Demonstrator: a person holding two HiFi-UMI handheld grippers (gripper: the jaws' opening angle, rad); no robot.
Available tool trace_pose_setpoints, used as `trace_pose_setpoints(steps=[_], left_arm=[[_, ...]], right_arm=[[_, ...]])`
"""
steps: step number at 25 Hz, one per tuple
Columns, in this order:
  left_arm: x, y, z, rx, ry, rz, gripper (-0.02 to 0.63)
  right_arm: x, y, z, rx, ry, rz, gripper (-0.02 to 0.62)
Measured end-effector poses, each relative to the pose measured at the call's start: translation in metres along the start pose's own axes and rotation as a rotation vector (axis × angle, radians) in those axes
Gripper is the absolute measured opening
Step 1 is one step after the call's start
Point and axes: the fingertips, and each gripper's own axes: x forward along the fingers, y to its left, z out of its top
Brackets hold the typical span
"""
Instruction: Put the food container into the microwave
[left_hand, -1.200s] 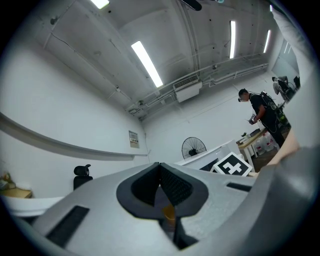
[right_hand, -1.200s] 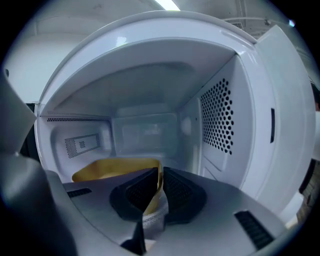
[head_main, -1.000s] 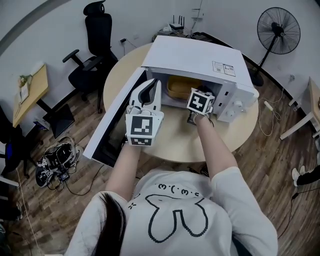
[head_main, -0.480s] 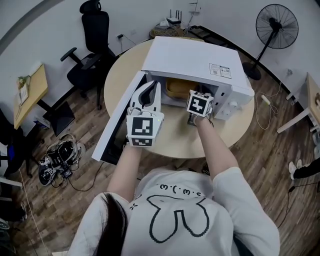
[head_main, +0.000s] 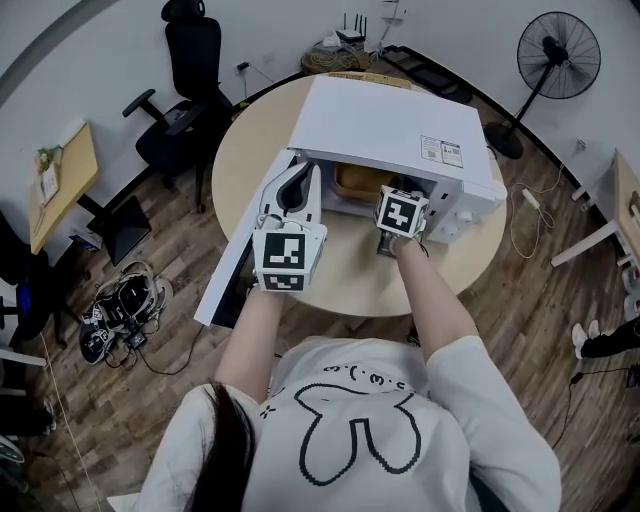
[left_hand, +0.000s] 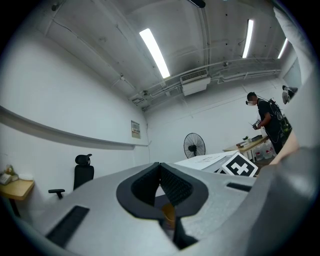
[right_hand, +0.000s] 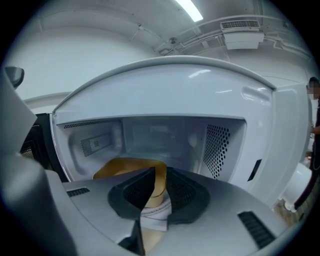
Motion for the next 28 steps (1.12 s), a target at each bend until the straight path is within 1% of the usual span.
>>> trace_pose_setpoints(steps=[7, 16, 28], left_arm=[[0.01, 0.004, 0.007, -0.019, 0.031, 0.002, 0.009], [0.019, 0.009, 0.012, -0.046, 0.06, 0.005, 0.009], [0.022, 0.007, 0.012, -0.052, 0.075, -0.002, 0.009]], right_arm=[[0.0, -0.006, -0.003, 0.007, 0.061, 0.022, 0.069], [-0.004, -0.006, -0.005, 0.022, 0.1, 0.048, 0.069], [-0.035, -0.004, 0.001, -0.003, 0.107, 0.15, 0.069]])
